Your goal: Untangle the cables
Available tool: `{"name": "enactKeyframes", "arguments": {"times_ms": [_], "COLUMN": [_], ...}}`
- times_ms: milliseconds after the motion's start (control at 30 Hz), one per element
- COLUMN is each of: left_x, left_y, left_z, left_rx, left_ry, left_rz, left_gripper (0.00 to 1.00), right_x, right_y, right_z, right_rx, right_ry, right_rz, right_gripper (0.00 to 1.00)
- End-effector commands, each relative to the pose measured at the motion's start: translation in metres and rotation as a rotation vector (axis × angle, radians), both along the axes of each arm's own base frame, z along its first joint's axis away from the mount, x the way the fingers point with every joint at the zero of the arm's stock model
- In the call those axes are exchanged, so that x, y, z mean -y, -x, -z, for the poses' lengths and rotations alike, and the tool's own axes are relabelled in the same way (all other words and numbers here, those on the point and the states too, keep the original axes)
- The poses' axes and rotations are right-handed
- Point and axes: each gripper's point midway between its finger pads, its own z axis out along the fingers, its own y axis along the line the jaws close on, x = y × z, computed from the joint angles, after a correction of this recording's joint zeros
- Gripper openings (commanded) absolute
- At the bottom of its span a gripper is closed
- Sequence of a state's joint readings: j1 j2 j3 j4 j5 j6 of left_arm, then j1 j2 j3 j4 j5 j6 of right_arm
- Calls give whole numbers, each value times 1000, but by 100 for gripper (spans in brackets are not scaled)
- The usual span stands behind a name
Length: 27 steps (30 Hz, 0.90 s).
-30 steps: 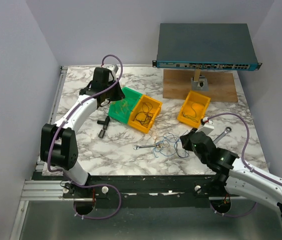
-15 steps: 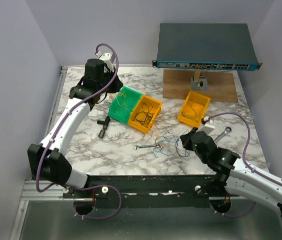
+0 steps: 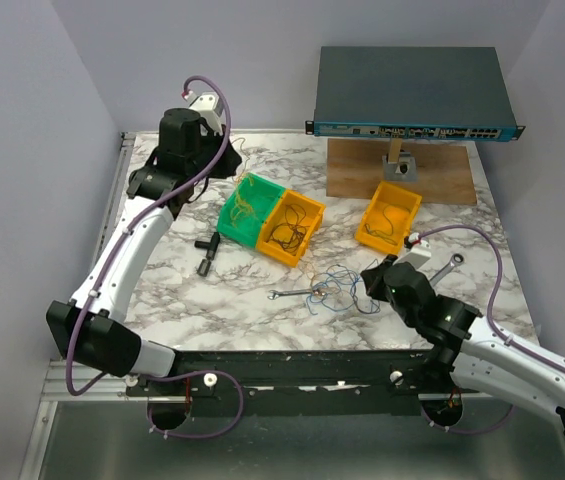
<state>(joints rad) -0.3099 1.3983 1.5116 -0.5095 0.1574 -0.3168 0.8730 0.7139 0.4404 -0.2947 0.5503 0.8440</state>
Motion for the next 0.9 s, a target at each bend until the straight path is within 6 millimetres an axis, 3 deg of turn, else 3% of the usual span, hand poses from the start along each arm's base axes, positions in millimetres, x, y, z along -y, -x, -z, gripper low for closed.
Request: {"name": "enactKeyframes", "arguments": {"times_ms": [0, 267, 467, 633, 800, 867], "left_x": [12, 19, 12, 10, 9, 7], "left_y": [-2, -24, -46, -50, -46, -45], "left_z": [34, 116, 161, 209, 237, 241], "left_rx": [-71, -217, -298, -456, -555, -570], "left_ry": [13, -16, -81, -176, -232, -247], "left_rz": [49, 56, 8, 1, 0, -6], "left_gripper": [0, 0, 0, 0, 0, 7], "right_x": [4, 6, 6, 6, -1, -4], "right_y": [-1, -1, 0, 0, -1, -3], "right_z": [-13, -16, -15, -12, -3, -1], "right_rx": [17, 25, 19, 12, -26, -43], "right_ry": [0, 1, 5, 11, 51, 70], "right_rz": [10, 15, 10, 13, -11, -16], "right_gripper": [1, 1, 1, 1, 1, 1]}}
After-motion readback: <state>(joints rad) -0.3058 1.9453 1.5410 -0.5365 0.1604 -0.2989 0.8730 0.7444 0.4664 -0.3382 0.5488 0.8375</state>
